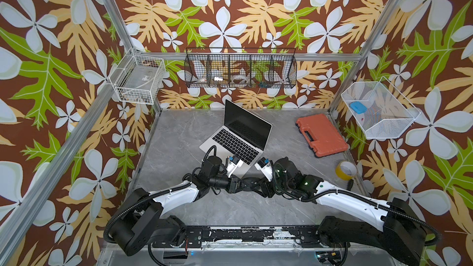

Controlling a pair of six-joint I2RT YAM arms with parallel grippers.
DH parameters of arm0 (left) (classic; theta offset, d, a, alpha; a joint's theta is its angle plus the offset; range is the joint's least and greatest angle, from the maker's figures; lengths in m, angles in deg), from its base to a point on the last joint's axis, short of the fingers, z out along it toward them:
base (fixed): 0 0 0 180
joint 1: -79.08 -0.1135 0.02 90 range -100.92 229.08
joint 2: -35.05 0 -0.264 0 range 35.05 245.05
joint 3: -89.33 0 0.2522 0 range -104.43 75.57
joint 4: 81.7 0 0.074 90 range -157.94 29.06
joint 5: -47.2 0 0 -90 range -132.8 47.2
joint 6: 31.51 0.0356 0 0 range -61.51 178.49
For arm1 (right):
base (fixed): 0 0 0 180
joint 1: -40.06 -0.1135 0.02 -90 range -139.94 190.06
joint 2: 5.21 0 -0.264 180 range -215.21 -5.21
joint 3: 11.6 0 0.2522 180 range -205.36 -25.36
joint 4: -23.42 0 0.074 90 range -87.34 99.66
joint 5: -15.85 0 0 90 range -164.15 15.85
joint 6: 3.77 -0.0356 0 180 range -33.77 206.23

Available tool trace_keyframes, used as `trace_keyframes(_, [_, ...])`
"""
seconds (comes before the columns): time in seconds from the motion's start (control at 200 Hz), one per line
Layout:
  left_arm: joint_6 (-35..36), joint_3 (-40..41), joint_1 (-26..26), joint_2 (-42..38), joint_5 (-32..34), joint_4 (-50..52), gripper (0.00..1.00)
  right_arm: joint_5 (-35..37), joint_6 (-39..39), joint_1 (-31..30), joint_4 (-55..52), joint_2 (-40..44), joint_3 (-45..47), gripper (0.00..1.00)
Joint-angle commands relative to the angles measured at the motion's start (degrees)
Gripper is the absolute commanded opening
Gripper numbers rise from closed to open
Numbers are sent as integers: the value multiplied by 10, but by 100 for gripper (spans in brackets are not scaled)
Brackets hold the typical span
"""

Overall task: Insert the wireless mouse receiver into the laptop
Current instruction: Remove the lid from the mouse, then place the lid at the center of the board.

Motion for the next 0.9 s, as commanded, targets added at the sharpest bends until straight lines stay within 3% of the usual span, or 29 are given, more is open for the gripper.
trace_keyframes(0.0, [-13,-6,-4,2,-11,-16,0,40,8,-1,-9,4,-2,37])
trace_keyframes(0.245, [-25,-6,-23,18,-18,-15,0,40,-19,17,-18,30,23,30])
trace_keyframes(0.36, [-40,-4,-27,27,-30,-36,0,27,-36,29,-11,48,40,2])
trace_keyframes(0.45, [-39,-4,-36,28,-19,-24,0,43,-42,30,-32,60,39,0])
trace_keyframes(0.55, [-34,-4,-50,22,10,6,0,138,-61,30,-96,80,24,0])
trace_keyframes(0.666, [-21,-5,-52,17,40,53,0,384,-134,14,-227,60,-8,0])
trace_keyframes(0.721, [-13,-8,-52,17,49,75,0,466,-178,-4,-275,28,-19,0])
trace_keyframes(0.806, [-4,-12,-52,20,58,99,0,522,-215,-33,-307,-35,-36,0])
trace_keyframes(0.896, [13,-21,-51,21,64,122,0,506,-204,-52,-296,-100,-62,4])
